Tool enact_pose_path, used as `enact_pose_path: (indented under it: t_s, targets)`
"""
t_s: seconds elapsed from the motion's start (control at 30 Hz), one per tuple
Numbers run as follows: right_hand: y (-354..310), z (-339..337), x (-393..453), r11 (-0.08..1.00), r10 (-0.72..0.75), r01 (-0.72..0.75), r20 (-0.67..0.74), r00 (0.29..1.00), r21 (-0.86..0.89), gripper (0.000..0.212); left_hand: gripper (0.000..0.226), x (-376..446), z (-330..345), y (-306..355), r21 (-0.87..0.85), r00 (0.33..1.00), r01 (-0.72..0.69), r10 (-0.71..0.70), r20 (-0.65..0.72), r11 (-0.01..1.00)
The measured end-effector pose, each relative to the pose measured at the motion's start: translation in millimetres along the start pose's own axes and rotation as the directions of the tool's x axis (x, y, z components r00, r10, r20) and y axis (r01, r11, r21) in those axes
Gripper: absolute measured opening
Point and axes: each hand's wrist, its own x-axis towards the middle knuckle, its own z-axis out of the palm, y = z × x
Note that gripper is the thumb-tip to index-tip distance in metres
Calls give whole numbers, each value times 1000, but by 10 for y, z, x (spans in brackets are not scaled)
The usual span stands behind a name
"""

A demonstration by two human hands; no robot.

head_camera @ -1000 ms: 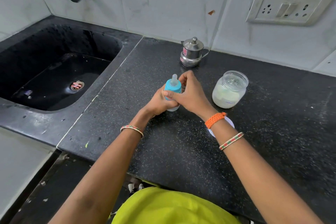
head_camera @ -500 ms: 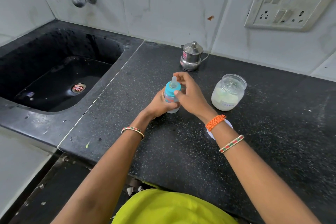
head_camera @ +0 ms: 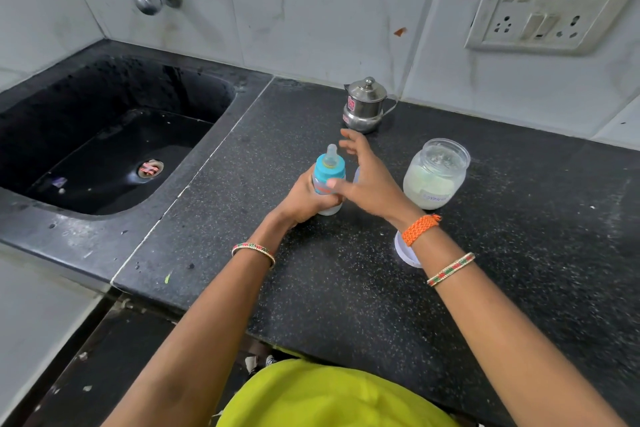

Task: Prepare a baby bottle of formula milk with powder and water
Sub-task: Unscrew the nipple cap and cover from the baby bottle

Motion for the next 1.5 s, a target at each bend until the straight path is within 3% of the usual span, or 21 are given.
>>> enact_pose_path:
  t_s: [0.1, 0.2, 0.33, 0.5, 0.67, 0.73, 0.83, 0.9, 0.97, 1.03, 1.17, 1.33, 1.5]
  targets:
    - [-22, 112, -29, 996, 8, -17, -98, 995, -92, 90, 46, 18, 7, 19, 9, 1000, -17, 17, 24, 1000]
    - [-40, 145, -9, 999, -3, -5, -152, 988, -47, 78, 51, 15, -15, 30, 3, 999, -19, 19, 28, 1000]
    - [-12, 39, 34, 996, 24, -23, -7, 1000, 82, 70, 54, -7, -79, 51, 24, 996, 33, -35, 82, 999]
    - [27, 66, 81, 959, 26, -38, 47, 999, 279, 59, 54, -42, -136, 31, -31, 988, 63, -58, 142, 998]
    - [55, 14, 180, 982, -56, 26, 158, 986, 185, 56, 55, -61, -130, 13, -19, 991, 65, -63, 118, 998]
    - [9, 28, 184, 989, -74, 58, 111, 991, 137, 59, 64, -74, -112, -4, -18, 995, 48, -46, 94, 999]
    - [-95, 37, 227, 889, -67, 91, -68, 995, 449, 50, 81, -90, -143, -17, -55, 993, 101, -97, 67, 993]
    - [-89, 2, 319, 825, -5, 106, -179, 984, 556, 42, 77, -105, -208, -27, -24, 988, 134, -132, 79, 991]
    - [-6, -6, 423, 900, 47, 59, -232, 972, 431, 33, 72, -126, -309, -42, -7, 990, 133, -132, 52, 991]
    - [128, 61, 483, 985, 56, -11, -262, 963, 170, 32, 64, -147, -433, -56, -42, 995, 98, -99, -16, 994]
    - [346, 232, 494, 998, 6, -25, -295, 955, -60, 38, 56, -197, -587, -60, -79, 994, 42, -49, -93, 996]
    - [431, 358, 457, 899, -126, 4, -249, 960, -438, 35, 57, -310, -467, -131, -253, 994, 64, -85, -74, 965]
    - [419, 342, 390, 766, -48, -67, -160, 986, -639, 39, 57, -325, -442, -89, -257, 995, 72, -89, -54, 964]
